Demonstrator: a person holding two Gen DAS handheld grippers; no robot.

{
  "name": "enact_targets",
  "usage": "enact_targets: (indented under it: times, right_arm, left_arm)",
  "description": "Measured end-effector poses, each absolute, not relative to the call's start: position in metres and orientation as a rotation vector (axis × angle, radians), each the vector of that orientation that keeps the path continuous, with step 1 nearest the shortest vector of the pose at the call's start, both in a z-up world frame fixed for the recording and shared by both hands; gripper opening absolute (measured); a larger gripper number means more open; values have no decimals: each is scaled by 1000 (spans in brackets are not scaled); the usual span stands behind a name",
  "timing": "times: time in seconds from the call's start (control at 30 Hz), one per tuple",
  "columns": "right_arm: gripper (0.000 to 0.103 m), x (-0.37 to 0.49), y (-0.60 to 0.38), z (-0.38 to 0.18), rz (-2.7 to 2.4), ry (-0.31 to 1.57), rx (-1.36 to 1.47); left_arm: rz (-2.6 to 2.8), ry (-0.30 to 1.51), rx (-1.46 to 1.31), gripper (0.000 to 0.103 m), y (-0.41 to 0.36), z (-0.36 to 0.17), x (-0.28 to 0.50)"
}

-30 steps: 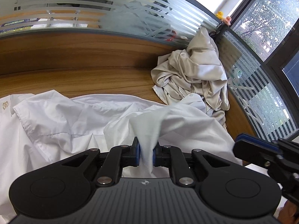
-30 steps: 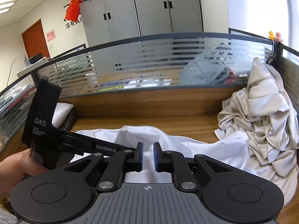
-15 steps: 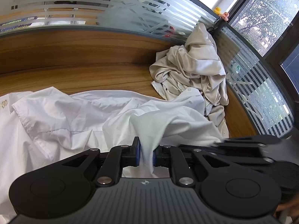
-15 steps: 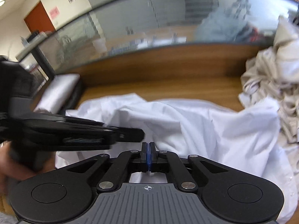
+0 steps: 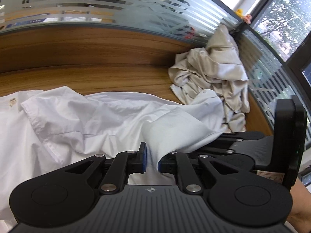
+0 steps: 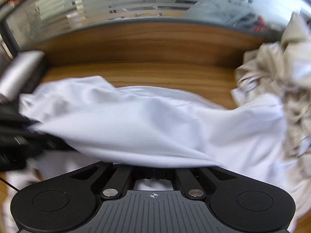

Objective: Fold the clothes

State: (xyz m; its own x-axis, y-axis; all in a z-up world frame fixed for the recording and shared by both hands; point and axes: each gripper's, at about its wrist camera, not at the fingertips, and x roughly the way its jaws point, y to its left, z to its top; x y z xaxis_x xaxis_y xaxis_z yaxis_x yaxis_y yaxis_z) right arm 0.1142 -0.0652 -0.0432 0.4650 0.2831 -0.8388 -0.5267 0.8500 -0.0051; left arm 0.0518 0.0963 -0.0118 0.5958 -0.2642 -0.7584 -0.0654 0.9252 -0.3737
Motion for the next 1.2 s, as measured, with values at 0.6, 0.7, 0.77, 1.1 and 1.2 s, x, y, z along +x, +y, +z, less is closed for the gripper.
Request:
enact_targets:
  times: [0.6, 0.7, 0.77, 1.1, 1.2]
  right_arm:
    - [37, 121, -54, -50, 754, 1084, -289]
    - [37, 121, -51, -52, 754, 1069, -315]
    - [37, 121, -49, -50, 752, 1042, -325]
    - [13, 134, -34, -72, 775, 1070, -371]
    - [0, 136, -39, -72, 605, 1001, -436]
  left_arm:
    - [-151, 999, -403, 13, 109, -29, 76]
    - [-138, 1003, -414, 14, 111, -33, 76]
    - [-126, 1008, -425, 14, 114, -35, 78]
    - [-52, 1026, -442, 14, 127, -45, 81]
    - [-40, 1031, -463, 17, 131, -49, 82]
